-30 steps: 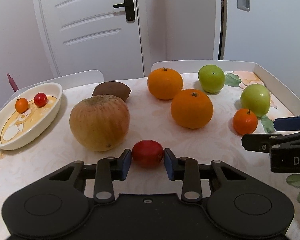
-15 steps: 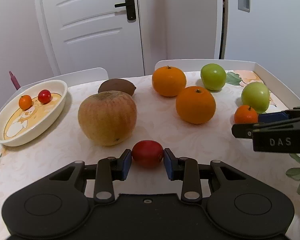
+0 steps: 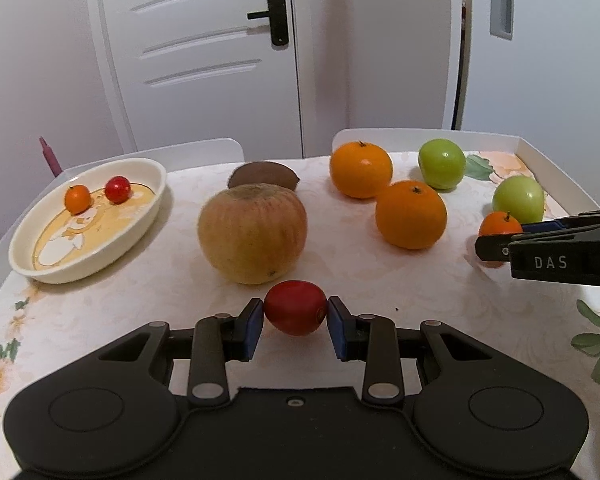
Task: Organize fruits
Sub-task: 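Grasp a red tomato with the left tool while the right tool grasps a small tangerine, then lower the tomato into the duck bowl with the left tool while the right tool carries the tangerine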
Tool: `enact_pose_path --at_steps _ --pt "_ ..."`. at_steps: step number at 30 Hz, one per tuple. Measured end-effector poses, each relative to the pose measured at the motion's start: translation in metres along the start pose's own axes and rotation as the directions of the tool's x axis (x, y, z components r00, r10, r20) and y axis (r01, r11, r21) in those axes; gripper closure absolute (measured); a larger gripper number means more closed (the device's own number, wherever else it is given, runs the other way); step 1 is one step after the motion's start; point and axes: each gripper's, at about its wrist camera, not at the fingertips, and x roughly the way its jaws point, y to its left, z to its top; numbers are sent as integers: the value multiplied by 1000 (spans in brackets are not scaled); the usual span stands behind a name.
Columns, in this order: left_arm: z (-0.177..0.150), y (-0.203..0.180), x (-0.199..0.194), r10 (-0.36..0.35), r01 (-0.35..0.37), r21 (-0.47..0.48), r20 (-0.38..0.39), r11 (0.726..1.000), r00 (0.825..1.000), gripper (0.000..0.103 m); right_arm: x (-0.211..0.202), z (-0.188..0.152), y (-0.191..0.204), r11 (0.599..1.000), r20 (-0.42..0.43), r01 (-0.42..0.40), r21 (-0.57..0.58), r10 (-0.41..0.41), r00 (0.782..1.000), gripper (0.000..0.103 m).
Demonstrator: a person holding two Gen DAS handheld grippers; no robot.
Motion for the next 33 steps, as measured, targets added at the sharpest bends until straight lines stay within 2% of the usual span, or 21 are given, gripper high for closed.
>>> enact_pose_path --at_steps 9,19,27,33 --pt "10 22 -33 37 -35 -48 36 998 999 65 -28 24 25 999 27 -40 -21 40 999 49" --pt "31 64 -72 83 -78 -92 52 993 995 65 -56 60 76 992 46 -105 -64 108 993 49" --pt "48 115 -83 110 -104 -111 52 988 993 65 -57 86 124 986 44 -150 -78 154 987 49" --pt "61 153 -75 113 -108 -101 43 989 993 65 -42 104 164 983 36 -170 -74 173 984 49"
